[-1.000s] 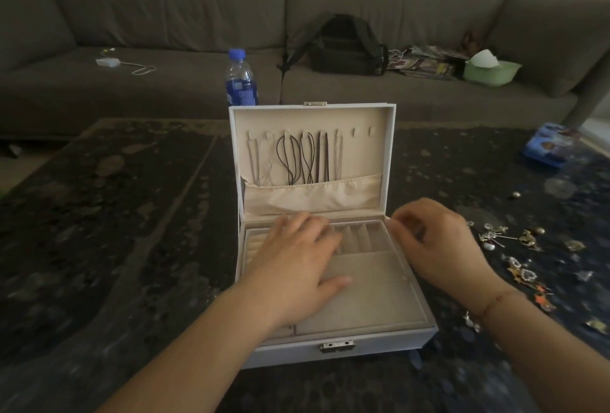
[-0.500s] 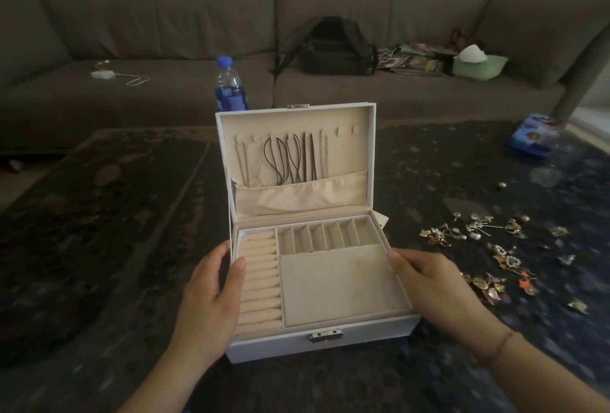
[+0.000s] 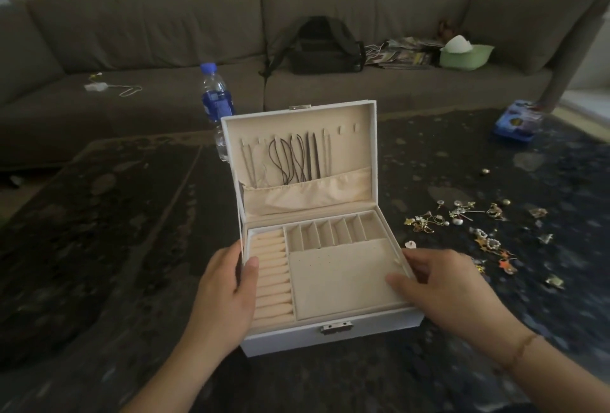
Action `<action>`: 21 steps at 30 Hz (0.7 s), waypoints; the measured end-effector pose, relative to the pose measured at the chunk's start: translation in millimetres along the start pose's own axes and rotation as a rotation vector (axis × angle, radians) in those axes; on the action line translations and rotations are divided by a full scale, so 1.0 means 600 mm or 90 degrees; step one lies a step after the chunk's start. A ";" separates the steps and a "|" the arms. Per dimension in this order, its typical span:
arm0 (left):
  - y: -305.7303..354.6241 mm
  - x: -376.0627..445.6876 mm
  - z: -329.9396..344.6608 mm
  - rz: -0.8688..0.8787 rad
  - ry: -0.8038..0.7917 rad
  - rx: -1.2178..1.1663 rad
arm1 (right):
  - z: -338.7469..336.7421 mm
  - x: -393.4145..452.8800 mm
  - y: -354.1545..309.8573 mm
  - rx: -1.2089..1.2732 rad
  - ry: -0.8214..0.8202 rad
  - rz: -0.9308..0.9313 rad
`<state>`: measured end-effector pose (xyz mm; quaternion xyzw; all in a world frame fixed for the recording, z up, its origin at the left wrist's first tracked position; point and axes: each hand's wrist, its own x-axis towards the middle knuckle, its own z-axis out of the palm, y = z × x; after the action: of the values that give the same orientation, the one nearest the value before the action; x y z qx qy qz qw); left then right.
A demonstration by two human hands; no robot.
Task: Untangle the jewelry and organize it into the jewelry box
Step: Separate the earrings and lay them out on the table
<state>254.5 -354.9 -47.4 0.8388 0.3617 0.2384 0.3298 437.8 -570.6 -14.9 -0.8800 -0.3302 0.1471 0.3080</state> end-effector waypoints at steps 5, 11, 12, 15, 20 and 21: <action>0.003 0.000 -0.002 -0.062 0.007 -0.096 | 0.016 -0.001 0.005 -0.002 0.112 0.028; 0.000 -0.005 -0.014 -0.004 0.138 -0.135 | 0.017 -0.007 -0.014 -0.064 0.155 0.016; 0.001 -0.006 -0.017 0.034 0.158 -0.127 | 0.017 -0.008 -0.017 -0.084 0.161 0.004; 0.002 -0.013 -0.032 0.141 0.172 -0.087 | 0.019 -0.007 -0.015 -0.133 0.191 -0.064; -0.013 -0.033 -0.046 0.181 0.143 0.018 | 0.021 0.001 -0.007 -0.196 0.166 -0.047; -0.017 -0.034 -0.044 0.176 0.136 0.029 | 0.022 0.004 -0.007 -0.207 0.177 -0.048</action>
<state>220.3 -355.3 -40.1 0.8575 0.2816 0.3610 0.2345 431.3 -560.4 -22.5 -0.9170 -0.3367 -0.0428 0.2096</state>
